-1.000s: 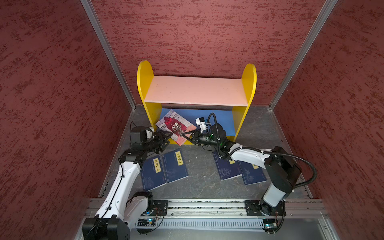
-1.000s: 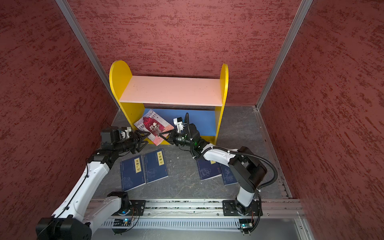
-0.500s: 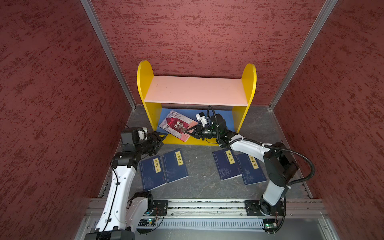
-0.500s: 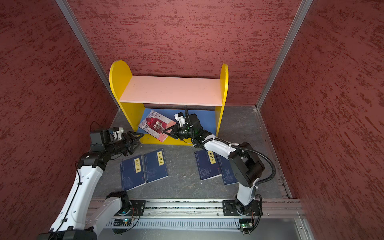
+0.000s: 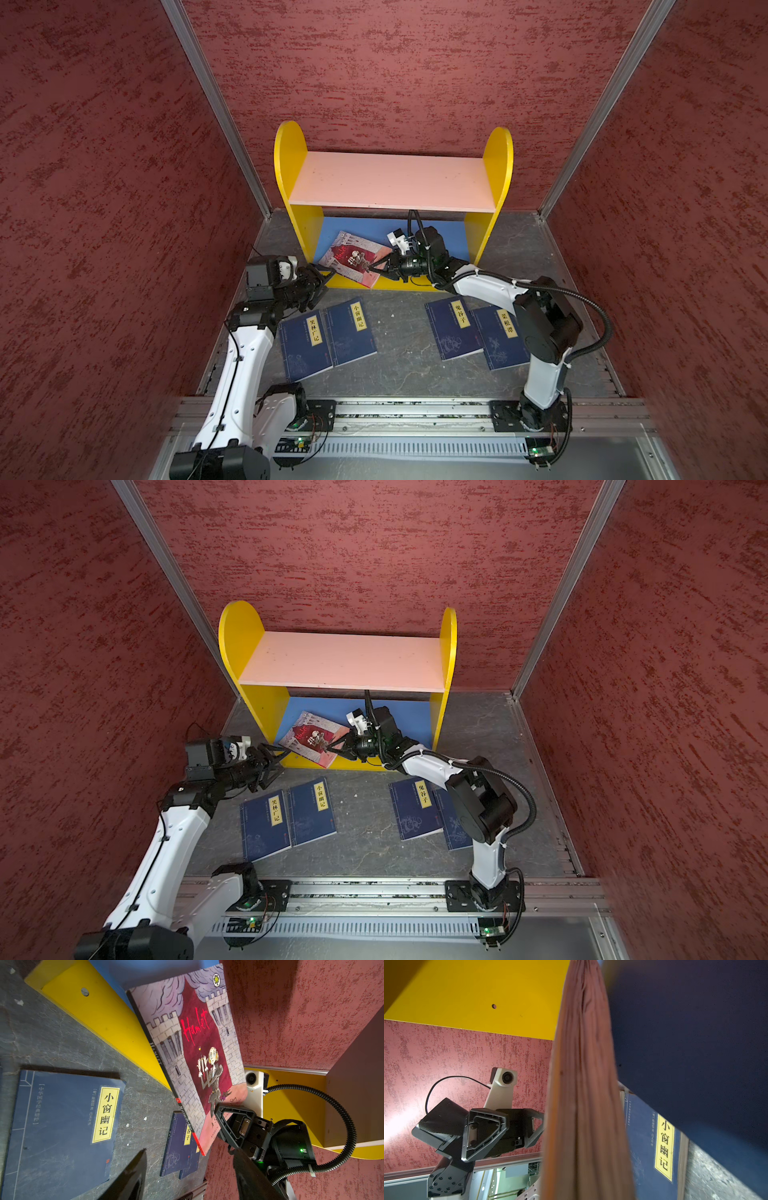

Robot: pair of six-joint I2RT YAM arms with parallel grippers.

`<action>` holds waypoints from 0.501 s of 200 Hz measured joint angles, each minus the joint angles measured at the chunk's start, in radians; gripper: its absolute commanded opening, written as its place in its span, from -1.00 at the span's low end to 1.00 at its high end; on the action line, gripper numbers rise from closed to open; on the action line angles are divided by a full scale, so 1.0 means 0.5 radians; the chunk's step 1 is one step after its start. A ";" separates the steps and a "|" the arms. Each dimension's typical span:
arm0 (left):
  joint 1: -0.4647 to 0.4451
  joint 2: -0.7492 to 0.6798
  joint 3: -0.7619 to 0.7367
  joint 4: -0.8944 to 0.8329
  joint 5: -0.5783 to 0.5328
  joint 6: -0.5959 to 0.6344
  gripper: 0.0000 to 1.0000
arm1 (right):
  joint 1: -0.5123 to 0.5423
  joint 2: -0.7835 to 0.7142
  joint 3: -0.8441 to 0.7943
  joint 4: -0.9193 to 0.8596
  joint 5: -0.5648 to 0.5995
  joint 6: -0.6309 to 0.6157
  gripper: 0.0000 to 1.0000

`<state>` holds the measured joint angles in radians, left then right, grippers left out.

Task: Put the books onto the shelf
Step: 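Lower the Hamlet book onto the blue shelf with both grippers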

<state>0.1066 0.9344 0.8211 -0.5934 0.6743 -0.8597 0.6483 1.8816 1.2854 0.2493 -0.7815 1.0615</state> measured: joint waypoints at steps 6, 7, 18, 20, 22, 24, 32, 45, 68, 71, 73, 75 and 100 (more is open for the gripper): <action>0.000 0.016 -0.013 0.024 -0.001 0.008 0.30 | -0.001 0.002 0.005 -0.002 -0.006 0.000 -1.00; 0.000 0.018 -0.014 0.025 -0.001 0.008 0.30 | -0.001 0.002 0.006 -0.002 -0.007 0.000 -1.00; 0.000 0.051 -0.031 0.060 -0.002 0.019 0.29 | -0.003 0.010 0.031 -0.014 -0.021 -0.002 -1.00; 0.000 0.059 -0.034 0.067 -0.002 0.021 0.29 | -0.004 0.014 0.039 -0.017 -0.025 -0.001 -1.00; 0.000 0.064 -0.035 0.072 -0.002 0.025 0.29 | -0.004 0.016 0.043 -0.017 -0.028 -0.002 -1.00; 0.000 0.071 -0.038 0.078 -0.003 0.026 0.29 | -0.005 0.020 0.052 -0.018 -0.031 -0.002 -1.00; 0.000 0.098 -0.044 0.101 -0.005 0.037 0.29 | -0.008 0.038 0.084 -0.021 -0.046 -0.002 -1.00; -0.002 0.139 -0.046 0.143 -0.006 0.048 0.28 | -0.013 0.075 0.139 -0.029 -0.062 -0.004 -1.00; -0.005 0.182 -0.046 0.201 -0.011 0.055 0.28 | -0.024 0.130 0.208 -0.064 -0.082 -0.015 -1.00; -0.005 0.183 -0.046 0.205 -0.011 0.056 0.28 | -0.027 0.137 0.214 -0.072 -0.083 -0.018 -0.99; -0.005 0.183 -0.046 0.209 -0.011 0.056 0.28 | -0.027 0.142 0.221 -0.079 -0.085 -0.020 -0.99; -0.005 0.184 -0.046 0.211 -0.011 0.056 0.28 | -0.030 0.147 0.229 -0.088 -0.088 -0.024 -0.98; -0.005 0.184 -0.046 0.247 -0.012 0.062 0.29 | -0.045 0.204 0.314 -0.177 -0.101 -0.056 -0.82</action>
<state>0.1043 1.0264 0.7982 -0.4698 0.6682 -0.8288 0.6258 1.9839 1.4422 0.1608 -0.8318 1.0336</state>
